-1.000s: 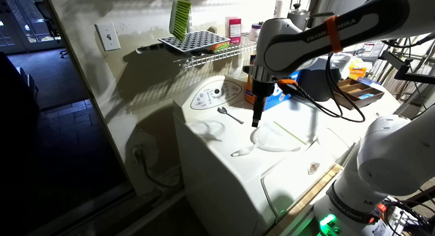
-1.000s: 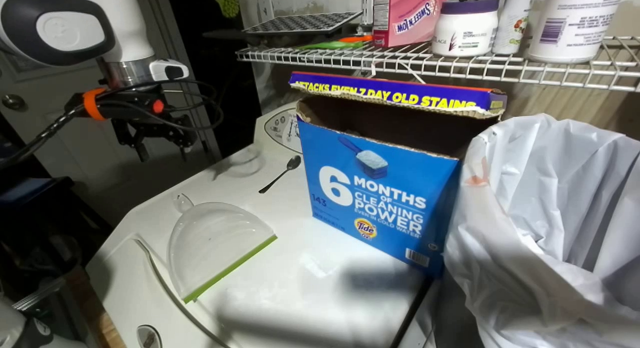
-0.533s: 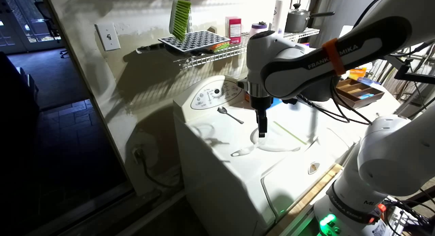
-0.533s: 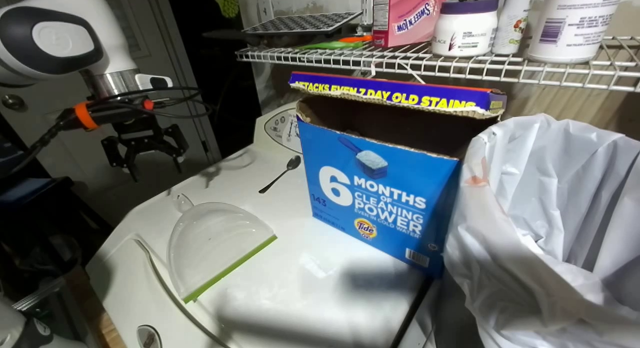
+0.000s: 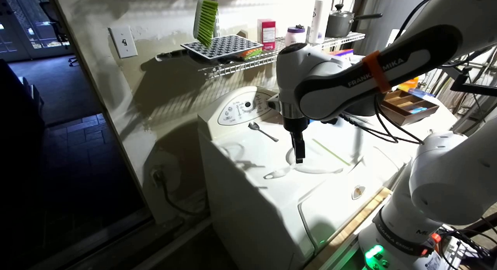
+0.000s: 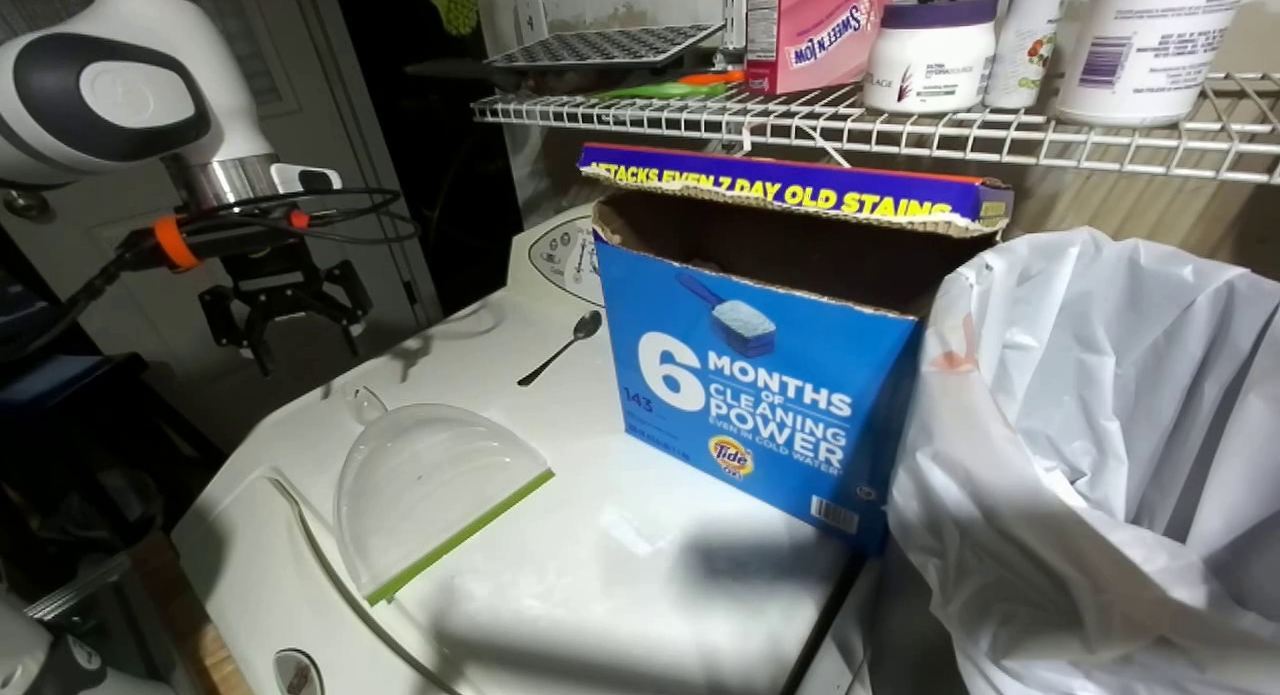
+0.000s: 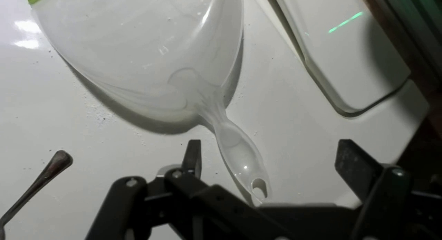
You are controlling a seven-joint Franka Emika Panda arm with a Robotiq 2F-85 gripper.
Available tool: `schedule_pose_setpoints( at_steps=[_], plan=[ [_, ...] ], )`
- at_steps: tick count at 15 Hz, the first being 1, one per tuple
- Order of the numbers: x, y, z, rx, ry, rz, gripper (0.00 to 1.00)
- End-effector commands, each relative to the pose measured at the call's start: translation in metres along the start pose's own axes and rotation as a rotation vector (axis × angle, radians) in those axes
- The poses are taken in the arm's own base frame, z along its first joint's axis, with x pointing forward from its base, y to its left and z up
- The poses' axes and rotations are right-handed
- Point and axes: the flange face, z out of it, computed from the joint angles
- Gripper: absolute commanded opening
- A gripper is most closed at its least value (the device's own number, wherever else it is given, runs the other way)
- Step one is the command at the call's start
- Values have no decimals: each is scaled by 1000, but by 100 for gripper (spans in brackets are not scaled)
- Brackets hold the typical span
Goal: Turn the dust pan around
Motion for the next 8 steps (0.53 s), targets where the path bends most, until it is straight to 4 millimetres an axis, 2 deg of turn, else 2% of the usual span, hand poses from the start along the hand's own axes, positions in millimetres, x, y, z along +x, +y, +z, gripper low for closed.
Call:
schedule_pose_setpoints(
  at_steps=[1,8],
  plan=[
    [17,-13,20,31,-47,-79,100],
    [35,-32,45,38,-84,-144,100]
  ],
)
